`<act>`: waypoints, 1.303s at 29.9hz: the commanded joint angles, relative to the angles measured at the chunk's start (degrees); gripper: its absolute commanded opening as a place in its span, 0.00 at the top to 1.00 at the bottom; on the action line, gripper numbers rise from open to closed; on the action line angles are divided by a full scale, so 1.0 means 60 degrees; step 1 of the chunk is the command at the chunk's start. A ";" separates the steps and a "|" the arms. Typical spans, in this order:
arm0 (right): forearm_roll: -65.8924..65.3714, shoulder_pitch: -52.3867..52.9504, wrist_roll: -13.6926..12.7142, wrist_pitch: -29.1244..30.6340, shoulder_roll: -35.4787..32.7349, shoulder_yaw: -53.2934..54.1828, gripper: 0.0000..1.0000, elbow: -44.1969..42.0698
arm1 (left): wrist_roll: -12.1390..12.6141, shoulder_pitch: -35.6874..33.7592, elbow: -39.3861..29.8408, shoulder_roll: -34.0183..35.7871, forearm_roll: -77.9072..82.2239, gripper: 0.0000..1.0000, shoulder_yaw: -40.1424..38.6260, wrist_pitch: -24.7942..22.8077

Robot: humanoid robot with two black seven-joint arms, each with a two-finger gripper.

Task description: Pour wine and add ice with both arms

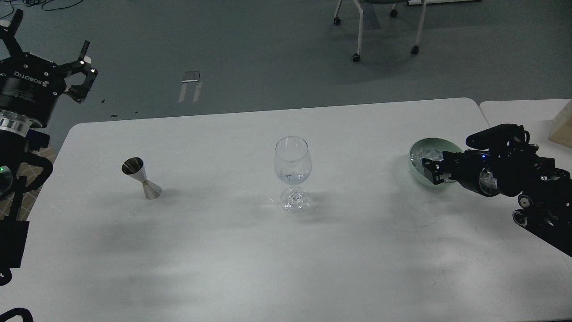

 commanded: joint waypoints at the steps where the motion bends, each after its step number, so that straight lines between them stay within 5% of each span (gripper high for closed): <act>1: -0.0002 0.0029 -0.0107 0.0026 0.0034 -0.0005 0.55 0.0002 | 0.0001 0.0000 0.0002 0.0007 -0.0014 0.02 -0.0007 -0.0003; 5: -0.0002 0.0029 -0.0121 0.0041 -0.0010 -0.0020 0.65 0.0046 | 0.0001 0.0073 0.0002 -0.0007 -0.0014 0.02 -0.0007 -0.0003; 18: -0.0002 -0.0059 -0.0078 0.0070 -0.0244 -0.0035 0.70 0.0266 | 0.0001 0.0088 0.0032 -0.0007 0.0030 0.02 0.0008 -0.0003; 20: -0.0002 -0.0074 -0.0063 0.0055 -0.0303 -0.0035 0.80 0.0266 | 0.0001 0.0088 0.0046 -0.0007 0.0030 0.02 0.0008 -0.0003; 22: -0.0002 -0.0074 -0.0077 0.0055 -0.0318 -0.0035 1.00 0.0237 | 0.0001 0.0088 0.0032 -0.0007 0.0030 0.02 0.0008 -0.0003; 39: 0.0174 0.0073 -0.0092 0.0011 -0.1049 0.0725 1.00 0.1085 | 0.0001 0.0088 0.0032 0.0066 0.0030 0.02 -0.0007 0.0012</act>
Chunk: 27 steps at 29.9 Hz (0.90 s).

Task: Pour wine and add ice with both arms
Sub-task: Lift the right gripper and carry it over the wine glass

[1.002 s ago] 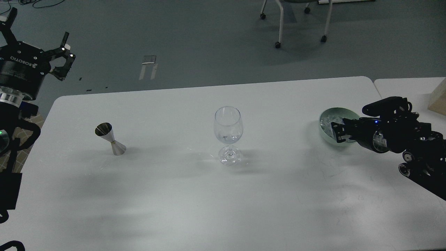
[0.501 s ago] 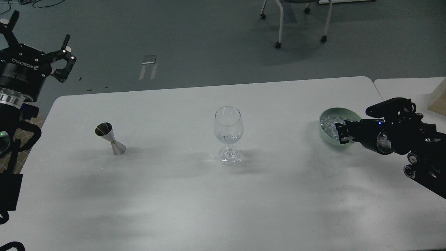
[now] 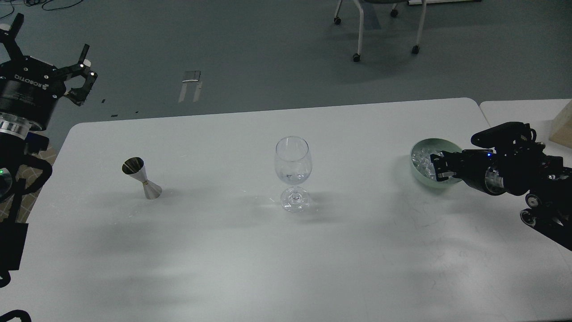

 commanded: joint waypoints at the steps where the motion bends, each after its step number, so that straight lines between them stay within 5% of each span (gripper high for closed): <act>1: 0.0087 0.0041 -0.0015 -0.0004 -0.0358 0.0631 1.00 0.0431 | 0.0000 0.0000 -0.0004 0.0013 0.0000 0.02 -0.0015 0.0012; 12: 0.0306 0.0318 0.0029 0.0040 -0.0168 0.2478 1.00 0.1236 | 0.0015 -0.0044 -0.0048 -0.0002 0.0014 0.02 0.0029 0.0115; 27: 0.0292 0.1535 0.0044 0.0918 0.2015 0.2435 1.00 0.3024 | 0.0015 -0.0029 -0.0048 0.0086 0.0014 0.02 0.0103 0.0100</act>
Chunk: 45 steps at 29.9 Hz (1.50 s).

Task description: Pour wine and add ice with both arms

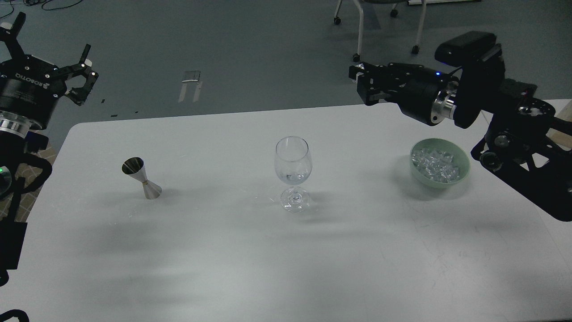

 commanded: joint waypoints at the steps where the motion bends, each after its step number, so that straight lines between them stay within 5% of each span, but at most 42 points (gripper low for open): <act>1: -0.0002 0.0097 0.0038 0.0285 0.0369 -0.0001 1.00 0.0327 | 0.0000 0.0010 0.0003 0.0013 0.0001 0.02 -0.0028 -0.0013; 45: -0.0075 0.0009 -0.0050 0.0652 0.1777 -0.1187 0.92 0.0430 | 0.0000 0.0025 0.0032 0.0130 0.0001 0.02 -0.0131 -0.0116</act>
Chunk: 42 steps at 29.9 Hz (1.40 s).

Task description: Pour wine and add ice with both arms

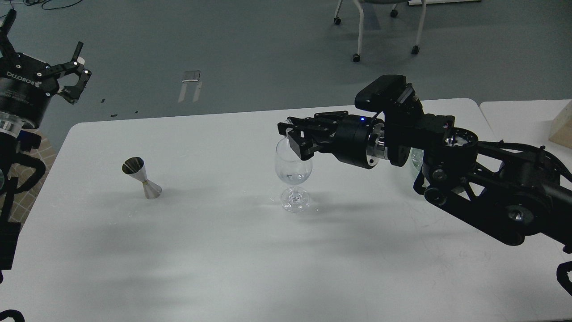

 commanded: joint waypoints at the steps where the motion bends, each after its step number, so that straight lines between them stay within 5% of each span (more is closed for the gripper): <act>1: 0.0000 -0.0044 0.0000 0.0013 0.0023 -0.0002 0.92 -0.0027 | 0.0007 0.0002 0.0000 -0.0001 0.0001 0.02 0.0001 -0.0002; 31: 0.0015 -0.0117 0.0000 -0.0002 0.0038 -0.0002 0.57 -0.0085 | 0.0007 0.0002 0.0015 0.0013 0.0001 0.02 0.0001 0.0013; 33: 0.0015 -0.0103 0.0000 -0.0016 0.0053 0.0027 0.48 -0.0071 | 0.0007 0.0002 0.0015 0.0013 0.0001 0.02 0.0001 -0.0002; 37: 0.0029 -0.0044 0.0000 -0.0104 0.0169 0.0173 0.04 -0.0056 | 0.0007 0.0002 0.0015 0.0013 0.0001 0.02 0.0016 -0.0002; 42: 0.0073 -0.0088 -0.0015 -0.0163 0.0726 0.1358 0.00 -0.0144 | 0.0007 0.0002 0.0000 0.0013 0.0016 0.02 0.0030 -0.0002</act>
